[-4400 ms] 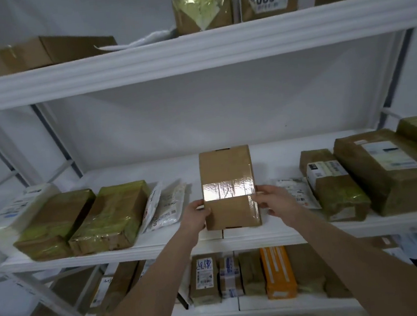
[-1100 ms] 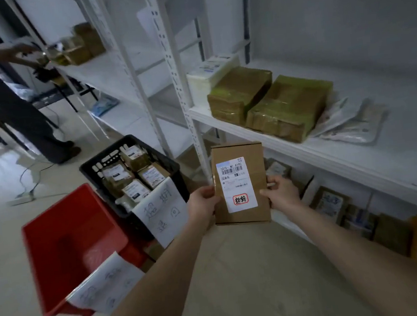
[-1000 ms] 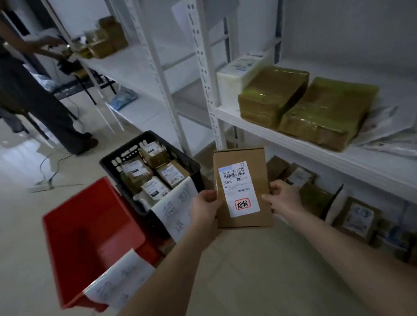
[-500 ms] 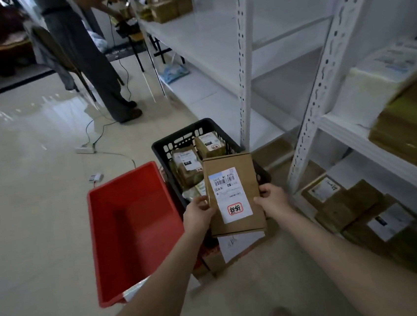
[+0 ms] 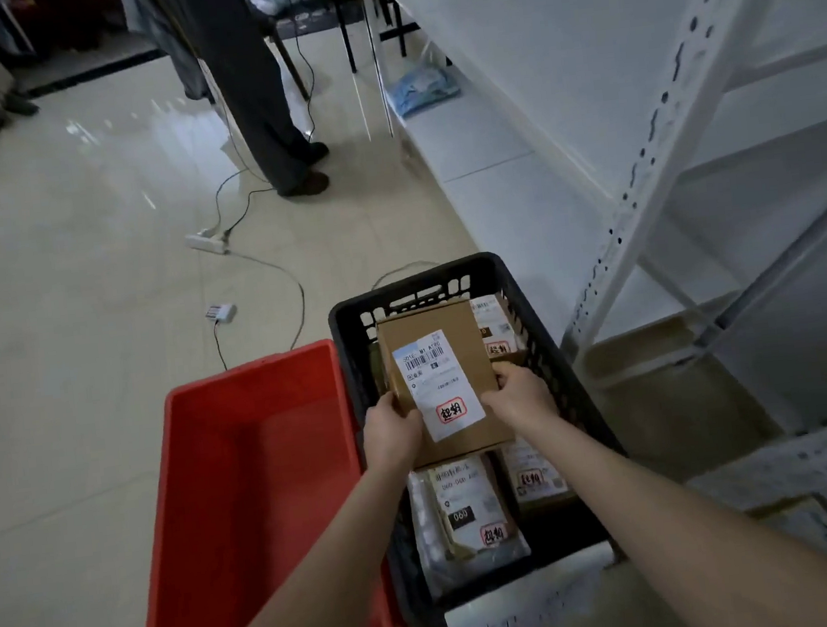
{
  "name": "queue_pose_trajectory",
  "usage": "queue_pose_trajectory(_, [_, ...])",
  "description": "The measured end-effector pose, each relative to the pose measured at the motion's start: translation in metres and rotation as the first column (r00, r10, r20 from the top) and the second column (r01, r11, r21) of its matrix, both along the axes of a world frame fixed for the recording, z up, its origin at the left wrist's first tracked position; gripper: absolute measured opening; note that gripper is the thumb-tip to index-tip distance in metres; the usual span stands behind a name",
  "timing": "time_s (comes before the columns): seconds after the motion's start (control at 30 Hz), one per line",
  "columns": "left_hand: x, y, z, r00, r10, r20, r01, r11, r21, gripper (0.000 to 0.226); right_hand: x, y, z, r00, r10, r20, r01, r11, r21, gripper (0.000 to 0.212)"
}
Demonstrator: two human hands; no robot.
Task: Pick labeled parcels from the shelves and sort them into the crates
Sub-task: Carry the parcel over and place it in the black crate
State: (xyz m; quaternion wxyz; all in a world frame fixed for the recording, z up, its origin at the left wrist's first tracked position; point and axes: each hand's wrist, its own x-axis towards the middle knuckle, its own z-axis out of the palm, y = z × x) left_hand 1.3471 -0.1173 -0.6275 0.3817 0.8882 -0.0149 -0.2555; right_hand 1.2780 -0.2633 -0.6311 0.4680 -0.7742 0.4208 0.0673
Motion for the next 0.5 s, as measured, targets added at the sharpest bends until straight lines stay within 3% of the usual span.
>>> queue_pose_trajectory(0.3, [0.081,-0.029,-0.061,0.996,0.077,-0.036,-0.075,0.996,0.049,0.034,0.092,-0.012,-0.064,0.988,0.114,-0.100,-0.117,0.993,-0.023,0.051])
queue_pose_trajectory(0.5, [0.090,-0.031,-0.079,0.993,-0.022,-0.115,0.034,0.994,0.104,0.043,0.102,-0.009,-0.083,0.984,0.146,-0.105,-0.148,0.989,-0.013,0.045])
